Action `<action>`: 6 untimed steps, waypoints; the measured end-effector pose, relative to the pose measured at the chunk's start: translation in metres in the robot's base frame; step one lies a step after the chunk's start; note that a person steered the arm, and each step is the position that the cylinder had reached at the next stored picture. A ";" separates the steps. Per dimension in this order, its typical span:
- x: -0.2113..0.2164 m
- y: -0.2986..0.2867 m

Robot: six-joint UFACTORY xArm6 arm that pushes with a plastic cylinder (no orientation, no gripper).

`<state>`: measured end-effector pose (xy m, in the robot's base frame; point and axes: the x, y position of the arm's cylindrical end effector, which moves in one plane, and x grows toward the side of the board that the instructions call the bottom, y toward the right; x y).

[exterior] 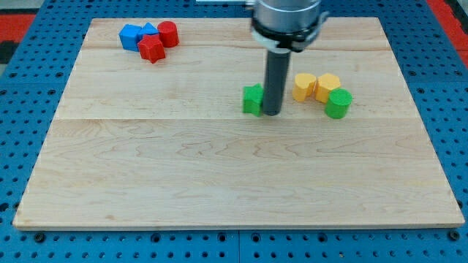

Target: Slightly move the green star up

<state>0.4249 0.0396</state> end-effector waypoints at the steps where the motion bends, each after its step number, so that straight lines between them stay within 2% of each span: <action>1: -0.021 -0.005; 3: -0.009 -0.025; 4: -0.032 -0.056; 6: -0.086 -0.025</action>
